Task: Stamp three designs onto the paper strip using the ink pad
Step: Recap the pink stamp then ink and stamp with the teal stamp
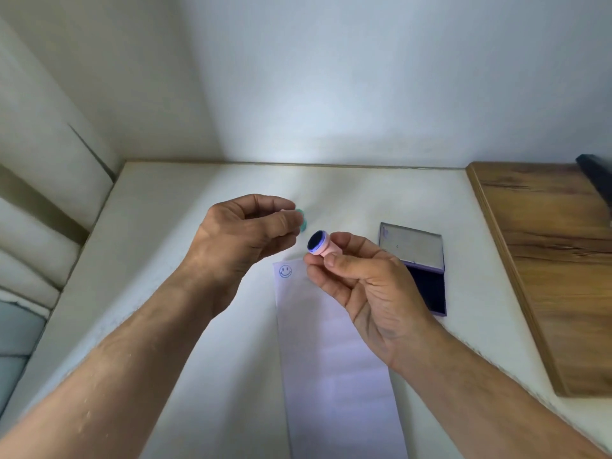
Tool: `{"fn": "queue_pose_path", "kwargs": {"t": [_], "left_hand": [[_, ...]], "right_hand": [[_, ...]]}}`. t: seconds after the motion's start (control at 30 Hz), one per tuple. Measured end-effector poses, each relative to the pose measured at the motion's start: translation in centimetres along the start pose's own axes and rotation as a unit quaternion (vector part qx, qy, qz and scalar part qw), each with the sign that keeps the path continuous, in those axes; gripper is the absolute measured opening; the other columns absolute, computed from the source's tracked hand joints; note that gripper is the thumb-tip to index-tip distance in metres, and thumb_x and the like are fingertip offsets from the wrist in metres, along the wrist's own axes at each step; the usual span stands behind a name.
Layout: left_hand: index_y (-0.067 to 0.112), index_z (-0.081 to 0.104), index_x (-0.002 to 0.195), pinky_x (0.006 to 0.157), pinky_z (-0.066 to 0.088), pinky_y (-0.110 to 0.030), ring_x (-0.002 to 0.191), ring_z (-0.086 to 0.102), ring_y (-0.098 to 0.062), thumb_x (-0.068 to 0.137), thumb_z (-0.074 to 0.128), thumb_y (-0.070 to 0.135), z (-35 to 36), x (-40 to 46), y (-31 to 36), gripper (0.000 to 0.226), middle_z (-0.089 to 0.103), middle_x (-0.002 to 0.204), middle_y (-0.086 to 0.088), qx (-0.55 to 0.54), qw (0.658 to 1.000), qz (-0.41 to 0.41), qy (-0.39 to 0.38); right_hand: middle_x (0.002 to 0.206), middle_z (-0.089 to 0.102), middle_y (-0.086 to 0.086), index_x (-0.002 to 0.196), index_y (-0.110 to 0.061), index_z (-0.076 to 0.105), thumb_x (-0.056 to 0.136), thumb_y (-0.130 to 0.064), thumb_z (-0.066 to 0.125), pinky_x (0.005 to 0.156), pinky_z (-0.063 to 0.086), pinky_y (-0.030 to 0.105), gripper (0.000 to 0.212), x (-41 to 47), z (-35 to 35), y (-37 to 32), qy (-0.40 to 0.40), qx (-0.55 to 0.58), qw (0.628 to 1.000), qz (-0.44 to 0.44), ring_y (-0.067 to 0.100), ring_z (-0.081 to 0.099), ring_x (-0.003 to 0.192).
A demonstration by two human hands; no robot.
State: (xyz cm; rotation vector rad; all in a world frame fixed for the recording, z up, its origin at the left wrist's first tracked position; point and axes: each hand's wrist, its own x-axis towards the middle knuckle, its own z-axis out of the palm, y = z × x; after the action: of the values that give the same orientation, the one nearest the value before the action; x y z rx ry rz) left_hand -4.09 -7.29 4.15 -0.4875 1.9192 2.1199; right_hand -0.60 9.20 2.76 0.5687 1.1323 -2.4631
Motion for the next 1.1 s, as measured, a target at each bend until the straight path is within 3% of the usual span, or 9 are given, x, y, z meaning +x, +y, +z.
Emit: {"fn": "queue_pose_path", "kwargs": {"t": [0.27, 0.37, 0.47, 0.6, 0.97, 1.1], "left_hand": [[-0.001, 0.071, 0.093, 0.077, 0.058, -0.025, 0.095, 0.073, -0.024, 0.081, 0.071, 0.007, 0.8, -0.4, -0.7, 0.015, 0.075, 0.101, -0.017, -0.112, 0.991, -0.063, -0.02], [-0.004, 0.068, 0.099, 0.084, 0.058, -0.029, 0.103, 0.071, -0.027, 0.081, 0.071, 0.009, 1.0, -0.4, -0.9, 0.022, 0.074, 0.107, -0.019, -0.129, 0.988, -0.077, -0.029], [0.001, 0.069, 0.095, 0.091, 0.056, -0.037, 0.1, 0.072, -0.026, 0.081, 0.07, 0.009, 1.0, -0.4, -1.0, 0.016, 0.073, 0.109, -0.017, -0.125, 0.988, -0.081, -0.048], [0.01, 0.067, 0.111, 0.094, 0.054, -0.044, 0.097, 0.071, -0.019, 0.082, 0.069, 0.011, 1.0, -0.4, -1.0, 0.029, 0.074, 0.113, -0.006, -0.117, 0.986, -0.092, -0.078], [0.019, 0.072, 0.109, 0.107, 0.041, -0.042, 0.114, 0.064, -0.016, 0.091, 0.058, 0.007, 1.2, -0.7, -1.2, 0.026, 0.073, 0.116, 0.002, -0.039, 0.989, -0.07, -0.122], [0.016, 0.072, 0.111, 0.107, 0.043, -0.042, 0.11, 0.066, -0.015, 0.091, 0.059, 0.006, 1.1, -0.6, -1.4, 0.026, 0.075, 0.109, 0.0, -0.012, 0.991, -0.057, -0.118]], "right_hand": [[0.082, 0.072, 0.013, 0.088, -0.005, 0.07, 0.08, 0.015, 0.065, 0.073, 0.06, 0.036, 0.021, 0.3, -0.3, 0.2, 0.015, -0.107, 0.991, -0.076, 0.028, 0.07, 0.075], [0.085, 0.07, 0.016, 0.085, -0.007, 0.07, 0.078, 0.015, 0.067, 0.073, 0.061, 0.037, 0.023, 0.4, -0.5, 0.2, 0.022, -0.134, 0.986, -0.095, 0.029, 0.069, 0.076], [0.083, 0.07, 0.015, 0.086, -0.007, 0.07, 0.078, 0.015, 0.067, 0.073, 0.061, 0.038, 0.023, 0.5, -0.7, 0.1, 0.02, -0.147, 0.983, -0.105, 0.029, 0.068, 0.075], [0.078, 0.073, 0.008, 0.085, -0.009, 0.072, 0.078, 0.014, 0.068, 0.07, 0.061, 0.036, 0.024, 0.6, -0.8, 0.1, 0.025, -0.193, 0.972, -0.131, 0.027, 0.071, 0.074], [0.074, 0.074, 0.002, 0.082, -0.016, 0.075, 0.076, 0.01, 0.072, 0.068, 0.06, 0.036, 0.026, 1.0, -1.4, 0.2, 0.043, -0.238, 0.954, -0.18, 0.016, 0.071, 0.068], [0.08, 0.076, -0.001, 0.08, -0.022, 0.076, 0.074, 0.004, 0.077, 0.067, 0.061, 0.037, 0.027, 1.0, -1.5, -0.1, 0.074, -0.3, 0.923, -0.229, 0.016, 0.071, 0.067]]}}
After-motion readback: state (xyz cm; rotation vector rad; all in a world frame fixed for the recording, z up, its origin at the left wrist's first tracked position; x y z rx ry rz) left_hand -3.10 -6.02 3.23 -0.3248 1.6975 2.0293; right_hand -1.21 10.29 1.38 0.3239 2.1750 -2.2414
